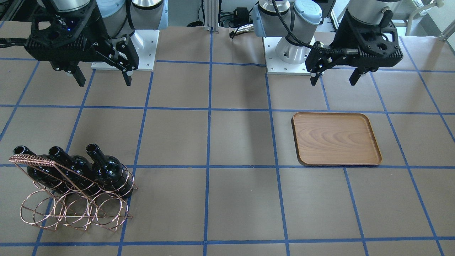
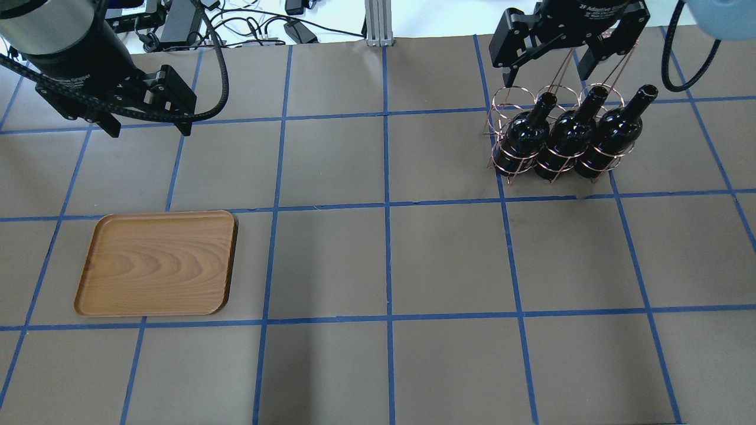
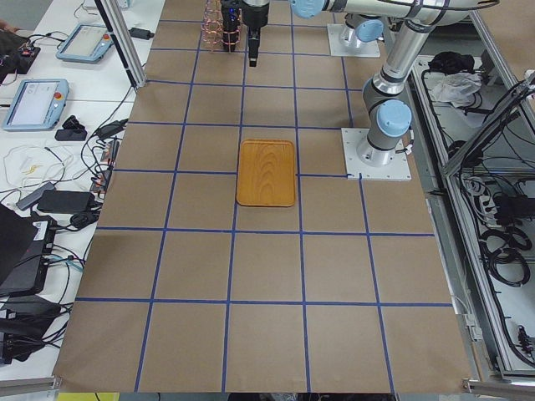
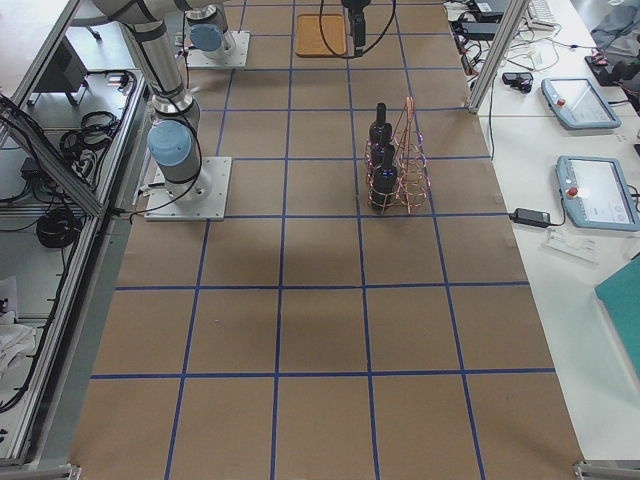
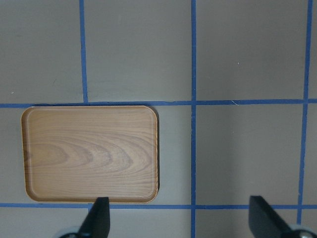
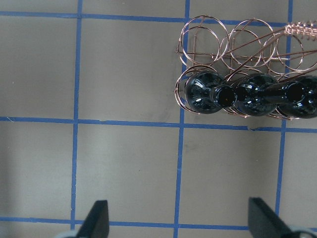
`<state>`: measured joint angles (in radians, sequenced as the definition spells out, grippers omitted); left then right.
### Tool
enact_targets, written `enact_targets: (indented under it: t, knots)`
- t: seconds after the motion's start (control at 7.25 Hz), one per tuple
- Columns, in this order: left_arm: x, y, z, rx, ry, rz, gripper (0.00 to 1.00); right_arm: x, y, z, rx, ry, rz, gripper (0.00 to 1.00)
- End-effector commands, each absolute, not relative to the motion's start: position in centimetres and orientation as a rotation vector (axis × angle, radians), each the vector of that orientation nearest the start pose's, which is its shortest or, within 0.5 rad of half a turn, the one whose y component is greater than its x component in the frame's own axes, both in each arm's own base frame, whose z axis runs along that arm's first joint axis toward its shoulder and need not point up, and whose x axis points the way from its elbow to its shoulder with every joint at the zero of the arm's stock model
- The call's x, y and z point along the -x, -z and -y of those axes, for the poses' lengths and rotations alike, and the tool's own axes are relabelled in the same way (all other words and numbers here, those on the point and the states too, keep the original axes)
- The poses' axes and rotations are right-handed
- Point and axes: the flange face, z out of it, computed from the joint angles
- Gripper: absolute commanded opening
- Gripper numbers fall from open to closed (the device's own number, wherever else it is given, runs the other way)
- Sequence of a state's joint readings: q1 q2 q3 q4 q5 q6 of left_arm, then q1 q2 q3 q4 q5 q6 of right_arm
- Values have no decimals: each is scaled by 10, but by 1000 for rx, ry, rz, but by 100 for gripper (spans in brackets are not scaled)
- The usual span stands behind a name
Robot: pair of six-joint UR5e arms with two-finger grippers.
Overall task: Take wine from basket and place on tray
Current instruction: 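Move the right gripper over the copper rack above the nearest bottle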
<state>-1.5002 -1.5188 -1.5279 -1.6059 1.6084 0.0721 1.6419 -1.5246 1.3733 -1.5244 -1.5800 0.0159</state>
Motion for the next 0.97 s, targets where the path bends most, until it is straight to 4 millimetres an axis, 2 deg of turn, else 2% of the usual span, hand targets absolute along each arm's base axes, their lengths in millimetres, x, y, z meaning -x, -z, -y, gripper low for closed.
enact_targets:
  t: [0.0,0.41,0.55,0.69,0.83]
  knots:
    - [96,-531,482,-1,86,-3097,100,-167,-556,502,84,123,-3155,100]
    - [96,-530,481,1,84,-3103,100,-155,-553,509,89,95,-3152,100]
    - [96,-530,481,2,84,-3100,100,-133,-552,519,53,96,-3154,100]
    - [96,-530,481,2,81,-3100,100,-99,-536,540,89,59,-3154,99]
    - [96,-530,481,2,82,-3101,100,-74,-519,563,152,67,-3153,99]
